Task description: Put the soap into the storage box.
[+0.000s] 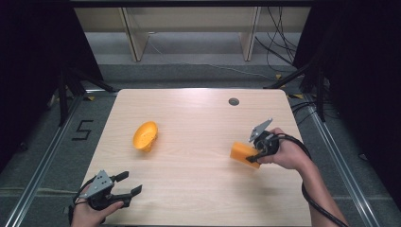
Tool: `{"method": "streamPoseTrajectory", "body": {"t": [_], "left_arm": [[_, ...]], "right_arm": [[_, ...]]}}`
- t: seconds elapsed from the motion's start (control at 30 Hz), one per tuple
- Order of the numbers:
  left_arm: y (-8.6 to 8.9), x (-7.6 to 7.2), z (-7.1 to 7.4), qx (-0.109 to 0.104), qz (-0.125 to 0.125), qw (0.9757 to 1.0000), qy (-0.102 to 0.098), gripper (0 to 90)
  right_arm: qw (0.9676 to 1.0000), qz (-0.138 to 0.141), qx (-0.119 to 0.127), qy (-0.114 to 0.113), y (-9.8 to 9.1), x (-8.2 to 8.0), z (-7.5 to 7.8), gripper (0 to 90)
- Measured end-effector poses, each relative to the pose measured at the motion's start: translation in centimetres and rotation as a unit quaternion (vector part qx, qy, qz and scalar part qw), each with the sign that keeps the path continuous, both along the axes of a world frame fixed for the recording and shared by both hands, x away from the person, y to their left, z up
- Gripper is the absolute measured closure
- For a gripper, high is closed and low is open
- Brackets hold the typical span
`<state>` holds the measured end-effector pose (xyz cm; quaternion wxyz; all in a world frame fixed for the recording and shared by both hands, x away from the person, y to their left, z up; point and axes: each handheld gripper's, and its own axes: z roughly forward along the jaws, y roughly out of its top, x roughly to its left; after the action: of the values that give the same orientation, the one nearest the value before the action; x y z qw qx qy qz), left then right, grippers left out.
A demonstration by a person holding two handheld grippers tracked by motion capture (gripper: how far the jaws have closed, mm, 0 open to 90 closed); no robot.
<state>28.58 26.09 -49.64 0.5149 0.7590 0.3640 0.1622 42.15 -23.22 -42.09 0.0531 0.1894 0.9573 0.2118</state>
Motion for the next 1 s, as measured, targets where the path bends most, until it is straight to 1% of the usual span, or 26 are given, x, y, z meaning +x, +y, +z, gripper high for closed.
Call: {"method": "streamPoseTrajectory", "body": {"t": [0.03, 0.07, 0.1, 0.17, 0.23, 0.27, 0.3, 0.33, 0.37, 0.43, 0.47, 0.5, 0.57, 0.6, 0.63, 0.67, 0.7, 0.73, 0.77, 0.8, 0.83, 0.87, 0.9, 0.93, 0.97, 1.0], "left_arm": [[-0.7, 0.2, 0.3, -0.004, -0.025, 0.9997, 0.002, 25.2], [-1.2, 0.3, 0.5, -0.004, -0.038, 0.9993, 0.0, 25.2], [-1.5, 0.4, 0.6, -0.003, -0.048, 0.9988, -0.002, 25.3], [-2.5, 0.8, 1.1, -0.006, -0.074, 0.9972, -0.006, 25.3], [-3.8, 1.0, 1.7, -0.003, -0.102, 0.9946, -0.018, 25.4], [-4.6, 1.1, 1.9, -0.006, -0.116, 0.993, -0.023, 25.6], [-5.3, 1.3, 2.2, 0.006, -0.137, 0.9897, -0.04, 25.5], [-6.1, 1.2, 2.4, 0.003, -0.148, 0.9884, -0.037, 25.2], [-6.9, 1.4, 2.8, 0.016, -0.169, 0.9839, -0.055, 24.7], [-8.5, 1.2, 3.1, 0.015, -0.198, 0.9784, -0.058, 24.0], [-8.5, 1.2, 3.1, 0.015, -0.198, 0.9784, -0.058, 23.8], [-9.9, 1.2, 3.3, 0.017, -0.235, 0.97, -0.061, 24.5], [-11.1, 1.1, 3.4, 0.025, -0.261, 0.9638, -0.051, 26.8], [-11.5, 1.1, 3.4, 0.028, -0.27, 0.9611, -0.048, 26.8], [-11.9, 1.1, 3.4, 0.032, -0.279, 0.9585, -0.051, 26.8], [-12.2, 1.2, 3.4, 0.033, -0.283, 0.9571, -0.051, 26.8], [-12.2, 1.2, 3.4, 0.033, -0.283, 0.9571, -0.051, 26.9], [-13.0, 1.5, 3.2, 0.03, -0.293, 0.9543, -0.05, 27.5], [-13.2, 1.6, 3.1, 0.028, -0.297, 0.9532, -0.049, 28.2], [-13.5, 1.8, 3.1, 0.031, -0.301, 0.9518, -0.048, 28.5], [-13.8, 1.9, 3.0, 0.034, -0.305, 0.9503, -0.05, 29.3], [-14.0, 2.0, 3.0, 0.044, -0.31, 0.9483, -0.052, 30.2], [-14.3, 2.0, 2.9, 0.042, -0.31, 0.9481, -0.055, 30.9], [-14.3, 2.0, 2.9, 0.042, -0.31, 0.9481, -0.055, 32.2], [-14.8, 2.1, 2.8, 0.044, -0.316, 0.9462, -0.053, 33.5], [-15.0, 2.1, 2.8, 0.046, -0.32, 0.9451, -0.05, 34.3]], "right_arm": [[0.9986, 0.051, -0.011, -0.01, 1.1, -2.0, 0.6, 61.7], [0.9986, 0.05, -0.017, -0.004, 1.4, -2.8, 0.8, 61.7], [0.996, 0.087, -0.015, -0.009, 2.0, -3.6, 0.9, 61.7], [0.994, 0.108, -0.01, -0.011, 2.9, -5.1, 1.2, 61.7], [0.9898, 0.142, 0.004, -0.012, 4.0, -6.2, 1.4, 61.7], [0.9889, 0.148, 0.005, -0.013, 4.6, -6.9, 1.5, 61.7], [0.9874, 0.158, 0.006, -0.012, 5.2, -7.4, 1.6, 61.7], [0.9858, 0.167, 0.007, -0.012, 5.7, -7.8, 1.7, 61.7], [0.9849, 0.173, 0.009, -0.012, 6.3, -8.2, 1.8, 61.7], [0.9824, 0.186, 0.01, -0.013, 7.2, -8.6, 1.9, 61.8], [0.9824, 0.186, 0.01, -0.013, 7.2, -8.6, 1.9, 61.8], [0.9808, 0.194, 0.017, -0.01, 8.1, -8.9, 1.8, 61.8], [0.9796, 0.2, 0.021, -0.009, 8.6, -9.0, 1.7, 61.8], [0.9832, 0.182, 0.015, -0.001, 8.9, -9.2, 1.7, 61.8], [0.9784, 0.205, 0.02, -0.008, 9.2, -9.0, 1.5, 61.8], [0.9791, 0.202, 0.016, -0.005, 9.5, -9.1, 1.4, 61.8], [0.9817, 0.19, 0.01, 0.001, 9.6, -9.3, 1.4, 61.8], [0.9811, 0.193, 0.008, 0.001, 9.8, -9.2, 1.3, 61.7], [0.9814, 0.192, 0.008, 0.001, 10.0, -9.2, 1.2, 61.7], [0.9771, 0.212, 0.012, -0.003, 10.2, -9.0, 1.0, 61.7], [0.9812, 0.193, 0.005, 0.009, 10.3, -9.2, 1.1, 61.7], [0.9796, 0.201, 0.006, 0.008, 10.4, -9.2, 1.0, 61.7], [0.9755, 0.22, 0.01, 0.0, 10.6, -8.9, 0.9, 61.8], [0.98, 0.199, 0.003, 0.011, 10.6, -9.2, 1.0, 61.8], [0.9756, 0.219, 0.011, 0.001, 10.8, -8.9, 0.9, 61.7], [0.9757, 0.219, 0.011, 0.0, 10.8, -8.9, 0.9, 61.8]]}}
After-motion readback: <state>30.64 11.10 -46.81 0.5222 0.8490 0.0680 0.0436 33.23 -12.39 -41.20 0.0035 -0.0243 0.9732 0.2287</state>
